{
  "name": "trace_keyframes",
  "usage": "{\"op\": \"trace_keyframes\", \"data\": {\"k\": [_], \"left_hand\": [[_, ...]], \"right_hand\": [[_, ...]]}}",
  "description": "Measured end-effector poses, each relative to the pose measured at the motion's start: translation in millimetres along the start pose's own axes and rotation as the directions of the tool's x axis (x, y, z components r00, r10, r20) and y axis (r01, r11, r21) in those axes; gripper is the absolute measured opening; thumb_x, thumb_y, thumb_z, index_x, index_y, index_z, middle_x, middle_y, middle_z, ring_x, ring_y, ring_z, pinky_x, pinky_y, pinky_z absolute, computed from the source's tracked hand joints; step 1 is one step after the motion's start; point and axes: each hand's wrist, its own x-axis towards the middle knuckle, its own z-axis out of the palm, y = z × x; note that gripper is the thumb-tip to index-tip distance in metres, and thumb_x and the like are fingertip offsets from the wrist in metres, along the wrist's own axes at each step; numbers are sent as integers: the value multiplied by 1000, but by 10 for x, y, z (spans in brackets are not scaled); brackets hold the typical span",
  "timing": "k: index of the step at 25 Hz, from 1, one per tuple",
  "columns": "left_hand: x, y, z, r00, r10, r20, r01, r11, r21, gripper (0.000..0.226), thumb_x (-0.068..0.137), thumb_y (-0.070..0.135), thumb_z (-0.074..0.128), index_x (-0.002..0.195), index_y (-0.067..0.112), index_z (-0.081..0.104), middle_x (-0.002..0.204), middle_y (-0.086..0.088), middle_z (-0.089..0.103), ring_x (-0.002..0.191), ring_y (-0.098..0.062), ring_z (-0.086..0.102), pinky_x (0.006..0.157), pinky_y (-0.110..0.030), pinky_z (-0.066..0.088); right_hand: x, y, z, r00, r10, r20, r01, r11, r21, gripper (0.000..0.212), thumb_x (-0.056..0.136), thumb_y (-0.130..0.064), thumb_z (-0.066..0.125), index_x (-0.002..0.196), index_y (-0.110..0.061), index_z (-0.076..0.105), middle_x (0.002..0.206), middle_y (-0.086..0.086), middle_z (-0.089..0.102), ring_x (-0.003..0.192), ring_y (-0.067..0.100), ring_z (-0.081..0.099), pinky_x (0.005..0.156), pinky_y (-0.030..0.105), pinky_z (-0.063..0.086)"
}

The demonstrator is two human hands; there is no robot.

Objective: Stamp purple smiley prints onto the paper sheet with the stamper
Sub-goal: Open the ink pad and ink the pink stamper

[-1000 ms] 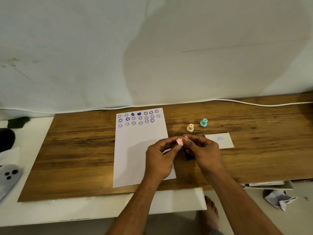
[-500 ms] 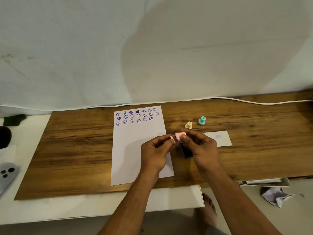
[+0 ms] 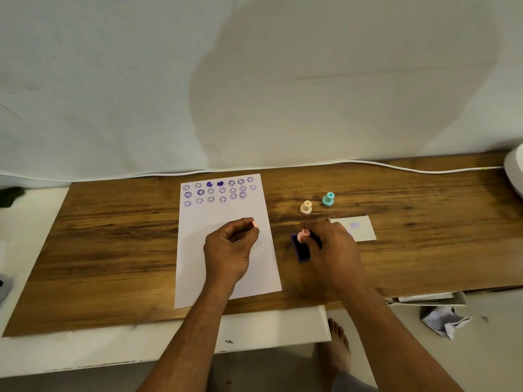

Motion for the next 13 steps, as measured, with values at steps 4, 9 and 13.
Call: {"op": "trace_keyframes", "data": {"k": [4,9,13], "left_hand": [[10,-17,-20,1000,3,-3,-3,1000,11,27,85,18,84,100,39,76,100,22,76,91,12,70,70,-2,51],[0,-25,-37,1000,7,-15,-7,1000,23,28,85,19,84,98,42,75,99,24,75,91,13,70,69,-2,51],[11,-29,-38,1000,11,-19,-11,1000,15,28,85,17,84,98,40,76,98,22,77,91,9,72,71,-3,52]], "right_hand": [[-79,-51,45,994,-105,-6,104,989,-109,29,95,-19,72,125,-17,72,121,5,73,116,23,60,91,36,53],[-76,-121,76,997,-63,-39,57,989,-138,27,96,-19,72,122,-15,73,117,5,74,113,24,58,89,37,52],[-63,-137,139,999,20,-48,-27,988,-153,28,96,-24,71,123,-16,73,120,4,73,116,23,56,92,36,51]]}}
